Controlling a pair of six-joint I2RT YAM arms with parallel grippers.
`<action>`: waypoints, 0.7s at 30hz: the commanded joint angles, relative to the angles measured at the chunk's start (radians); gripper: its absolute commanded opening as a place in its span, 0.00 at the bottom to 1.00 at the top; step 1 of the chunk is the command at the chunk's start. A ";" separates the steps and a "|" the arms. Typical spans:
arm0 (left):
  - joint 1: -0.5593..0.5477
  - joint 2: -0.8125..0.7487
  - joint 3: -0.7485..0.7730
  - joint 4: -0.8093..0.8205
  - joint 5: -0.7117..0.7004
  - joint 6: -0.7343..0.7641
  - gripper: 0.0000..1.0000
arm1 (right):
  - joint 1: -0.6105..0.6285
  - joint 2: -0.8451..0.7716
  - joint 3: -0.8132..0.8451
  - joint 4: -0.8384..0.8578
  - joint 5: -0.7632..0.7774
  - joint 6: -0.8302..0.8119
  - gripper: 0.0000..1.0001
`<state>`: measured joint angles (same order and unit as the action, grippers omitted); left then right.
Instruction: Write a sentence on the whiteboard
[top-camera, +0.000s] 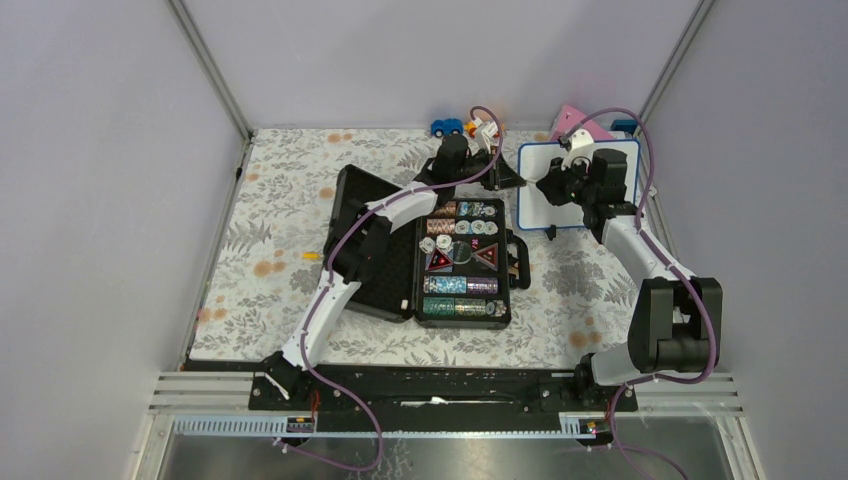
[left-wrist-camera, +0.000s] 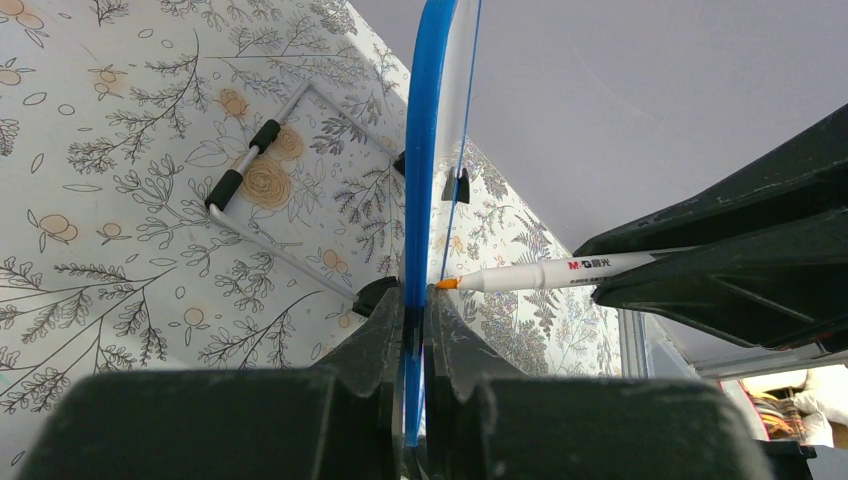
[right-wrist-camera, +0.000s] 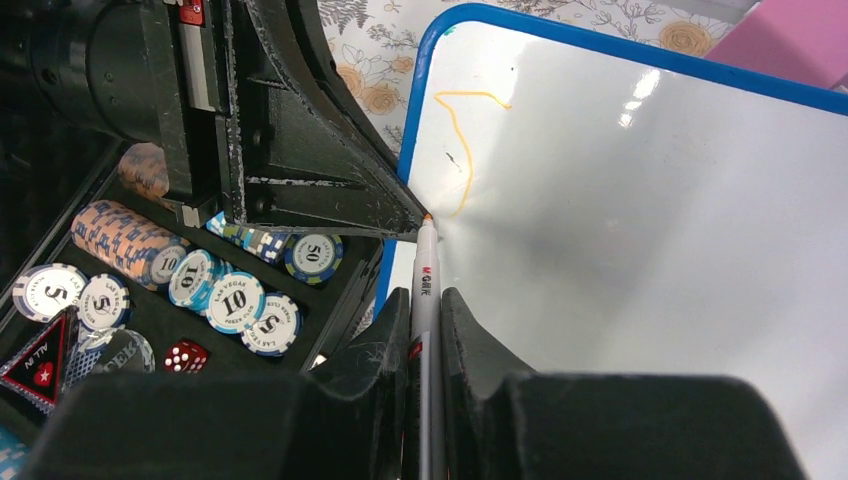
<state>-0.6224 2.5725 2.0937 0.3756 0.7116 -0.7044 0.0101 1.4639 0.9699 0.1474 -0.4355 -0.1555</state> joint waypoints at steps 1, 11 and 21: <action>-0.003 0.002 0.007 0.031 0.015 0.005 0.00 | -0.004 -0.025 0.039 0.027 -0.023 0.018 0.00; -0.002 0.002 0.000 0.030 0.015 0.008 0.00 | -0.101 -0.062 0.076 -0.016 -0.057 0.009 0.00; -0.005 -0.019 -0.008 -0.010 -0.001 0.049 0.00 | -0.102 -0.076 0.095 -0.069 -0.111 0.002 0.00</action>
<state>-0.6224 2.5725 2.0914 0.3748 0.7120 -0.6964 -0.0937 1.4246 1.0161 0.1020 -0.4976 -0.1425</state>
